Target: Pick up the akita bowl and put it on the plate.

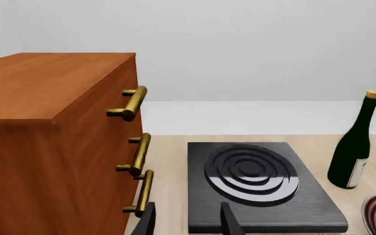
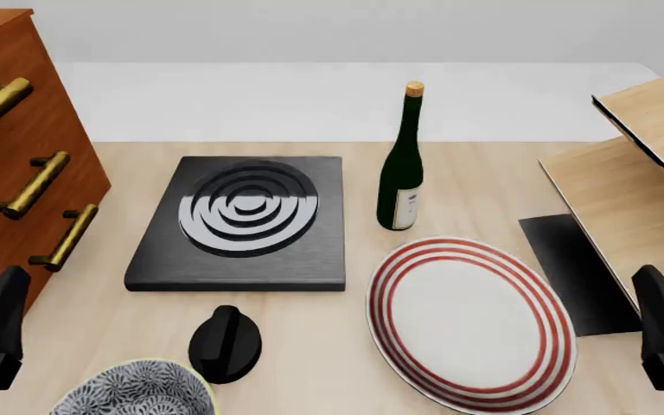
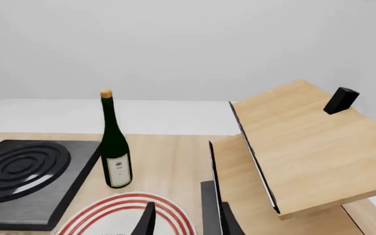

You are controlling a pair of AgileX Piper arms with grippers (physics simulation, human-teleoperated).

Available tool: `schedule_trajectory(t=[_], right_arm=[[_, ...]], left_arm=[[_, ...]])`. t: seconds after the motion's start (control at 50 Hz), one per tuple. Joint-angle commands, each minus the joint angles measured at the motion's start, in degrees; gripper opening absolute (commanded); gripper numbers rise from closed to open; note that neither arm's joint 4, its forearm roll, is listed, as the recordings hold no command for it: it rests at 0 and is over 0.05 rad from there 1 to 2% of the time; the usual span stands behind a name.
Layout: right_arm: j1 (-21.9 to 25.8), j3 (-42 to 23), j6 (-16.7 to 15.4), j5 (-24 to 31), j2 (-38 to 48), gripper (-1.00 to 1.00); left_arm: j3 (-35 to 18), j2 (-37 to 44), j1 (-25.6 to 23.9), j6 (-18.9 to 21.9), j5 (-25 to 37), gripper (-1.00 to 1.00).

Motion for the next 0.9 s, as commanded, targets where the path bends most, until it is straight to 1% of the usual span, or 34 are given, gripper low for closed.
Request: schedule_trajectory(t=[0.02, 0.04, 0.06, 0.12, 0.14, 0.16, 0.18, 0.2, 0.22, 0.24, 0.26, 0.28, 0.3, 0.32, 0.34, 0.38, 0.4, 0.42, 0.46, 0.5, 0.54, 0.56, 0.58, 0.64, 0.7, 0.72, 0.74, 0.76, 0.82, 0.84, 0.88, 0.9], right_arm=[[3.87, -2.87, -1.48, 1.81, 1.44, 1.00], [3.48, -3.66, 0.66, 1.71, 3.86, 1.00], [6.06, -5.02, -0.06, 2.78, 3.28, 1.00], [7.82, -7.37, -2.72, 4.60, 3.50, 1.00], [9.03, -7.86, -1.10, 4.01, 6.34, 1.00], [10.01, -9.12, -1.55, 4.59, 6.91, 1.00], [10.37, -10.15, -2.70, 5.78, 5.69, 1.00], [10.87, -10.86, -3.47, 6.17, 6.42, 1.00], [12.92, -11.83, -3.03, 6.58, 7.98, 1.00], [13.71, -12.95, -1.10, 7.25, 9.04, 1.00], [14.46, -13.73, -1.65, 7.88, 8.94, 1.00], [15.49, -14.47, -3.60, 8.44, 9.04, 1.00], [16.99, -15.22, -4.05, 8.85, 10.26, 1.00], [17.75, -16.06, -3.64, 9.39, 11.39, 1.00], [19.45, -17.30, -4.54, 10.28, 11.98, 1.00], [21.88, -19.01, -4.22, 11.40, 13.62, 1.00], [23.75, -20.52, -5.20, 12.25, 14.67, 1.00], [24.35, -21.13, -6.02, 12.57, 15.34, 1.00], [26.33, -22.58, -5.83, 13.20, 16.91, 1.00], [27.75, -23.94, -6.69, 14.06, 17.55, 1.00], [30.44, -25.78, -6.41, 15.37, 19.59, 1.00], [31.41, -26.17, -7.21, 15.67, 20.01, 1.00], [32.67, -26.93, -7.31, 16.15, 21.02, 1.00], [35.77, -28.55, -7.37, 16.52, 23.83, 1.00], [37.13, -29.71, -7.48, 16.53, 26.71, 1.00], [37.54, -30.07, -6.82, 16.71, 28.53, 1.00], [36.73, -30.34, -6.28, 17.33, 30.10, 1.00], [39.88, -31.25, -6.18, 16.67, 30.73, 1.00], [41.28, -32.00, -7.71, 16.76, 33.67, 1.00], [42.48, -32.65, -6.84, 16.77, 35.47, 1.00], [44.44, -33.31, -6.70, 16.61, 37.53, 1.00], [44.20, -33.36, -6.61, 16.87, 38.11, 1.00]], left_arm=[[-0.18, 0.14, -1.29, 0.00, 0.14, 1.00], [-0.16, 0.09, -1.28, 0.02, 0.05, 1.00], [-0.23, 0.08, -1.28, 0.03, 0.10, 1.00], [-0.36, 0.12, -1.29, 0.02, 0.27, 1.00], [-0.31, 0.13, -1.34, 0.01, 0.22, 1.00], [-0.18, 0.14, -1.49, 0.02, 0.06, 1.00], [-0.21, 0.12, -1.47, 0.02, 0.08, 1.00], [-0.20, 0.06, -1.47, 0.05, 0.01, 1.00], [-0.23, 0.16, -1.46, -0.01, 0.15, 1.00], [-0.17, 0.16, -1.47, -0.01, 0.09, 1.00], [-0.18, 0.22, -1.77, -0.02, 0.11, 1.00], [-0.20, 0.22, -1.77, -0.02, 0.12, 1.00], [-0.13, 0.31, -1.95, -0.03, 0.03, 1.00], [-0.13, 0.31, -1.95, -0.03, 0.03, 1.00], [-0.24, 0.25, -1.89, -0.02, 0.15, 1.00], [-0.25, 0.18, -1.89, -0.01, 0.17, 1.00], [-0.21, 0.17, -1.89, -0.01, 0.12, 1.00], [-0.19, 0.19, -1.89, -0.01, 0.10, 1.00], [-0.25, 0.15, -1.89, 0.00, 0.17, 1.00], [-0.23, 0.15, -1.88, 0.00, 0.12, 1.00], [-0.19, 0.10, -1.88, 0.01, 0.04, 1.00], [-0.17, 0.08, -1.87, 0.02, -0.03, 1.00], [-0.23, 0.05, -1.86, 0.06, 0.00, 1.00], [-0.24, 0.08, -1.86, 0.01, 0.18, 1.00], [-0.28, 0.00, -1.86, 0.04, 0.10, 1.00], [-0.22, 0.02, -1.86, 0.02, 0.08, 1.00], [-0.22, 0.02, -1.86, 0.01, 0.13, 1.00], [-0.16, 0.00, -1.86, 0.02, 0.05, 1.00], [-0.24, 0.03, -1.85, -0.01, 0.20, 1.00], [-0.18, 0.05, -1.85, -0.01, 0.17, 1.00], [-0.22, 0.05, -1.85, -0.02, 0.22, 1.00], [-0.20, 0.05, -1.85, -0.01, 0.20, 1.00]])
